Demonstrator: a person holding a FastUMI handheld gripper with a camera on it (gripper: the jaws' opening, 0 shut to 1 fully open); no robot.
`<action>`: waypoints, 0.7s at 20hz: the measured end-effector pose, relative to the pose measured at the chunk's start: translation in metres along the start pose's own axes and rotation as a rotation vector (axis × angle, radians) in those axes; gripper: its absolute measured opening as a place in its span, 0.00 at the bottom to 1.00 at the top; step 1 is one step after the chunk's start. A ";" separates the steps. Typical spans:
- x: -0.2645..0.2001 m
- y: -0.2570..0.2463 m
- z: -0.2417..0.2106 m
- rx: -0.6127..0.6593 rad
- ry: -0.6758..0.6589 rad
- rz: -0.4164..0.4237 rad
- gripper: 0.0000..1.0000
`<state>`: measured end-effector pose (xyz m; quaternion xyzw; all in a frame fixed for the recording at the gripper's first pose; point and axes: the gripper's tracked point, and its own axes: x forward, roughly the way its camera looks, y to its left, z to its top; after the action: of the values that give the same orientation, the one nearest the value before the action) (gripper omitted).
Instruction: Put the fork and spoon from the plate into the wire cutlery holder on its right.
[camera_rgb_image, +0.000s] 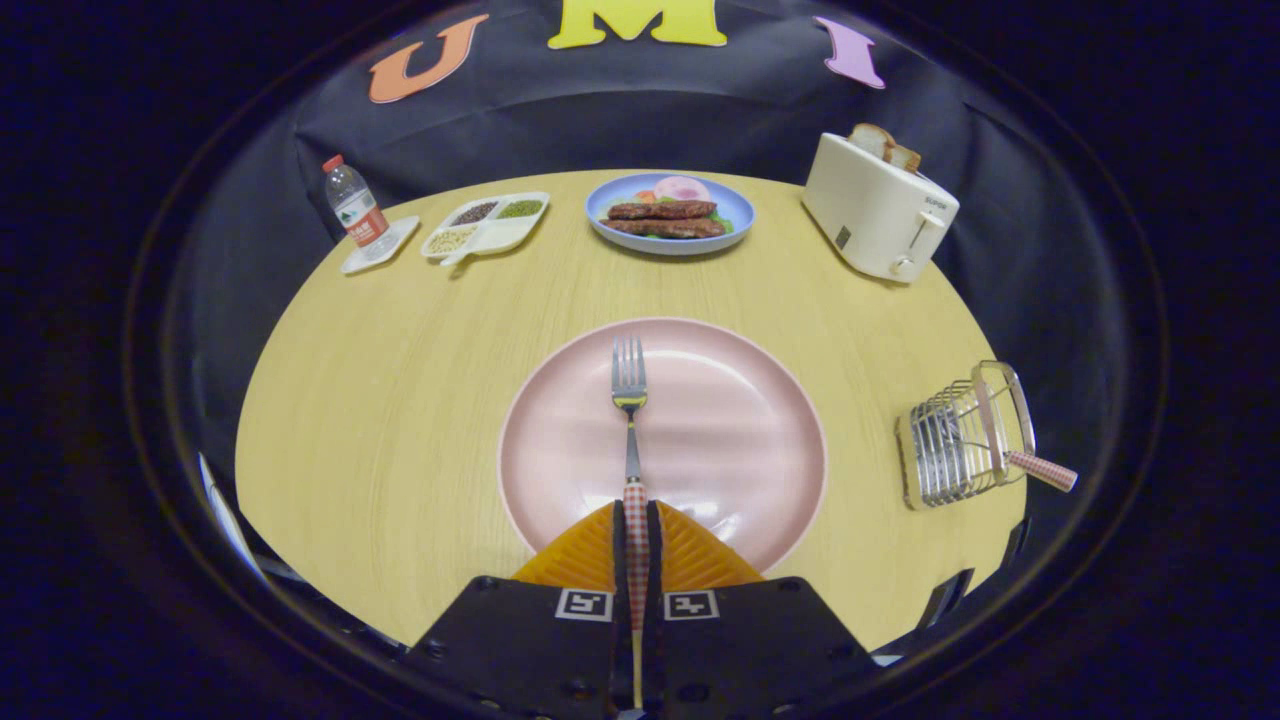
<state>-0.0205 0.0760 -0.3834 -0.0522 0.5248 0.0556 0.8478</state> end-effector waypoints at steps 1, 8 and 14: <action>-0.008 -0.007 0.004 0.003 0.001 -0.005 0.04; -0.065 -0.070 0.039 -0.028 -0.016 -0.025 0.04; -0.104 -0.131 0.050 -0.048 0.000 -0.066 0.04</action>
<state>-0.0025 -0.0505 -0.2641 -0.0900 0.5214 0.0402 0.8476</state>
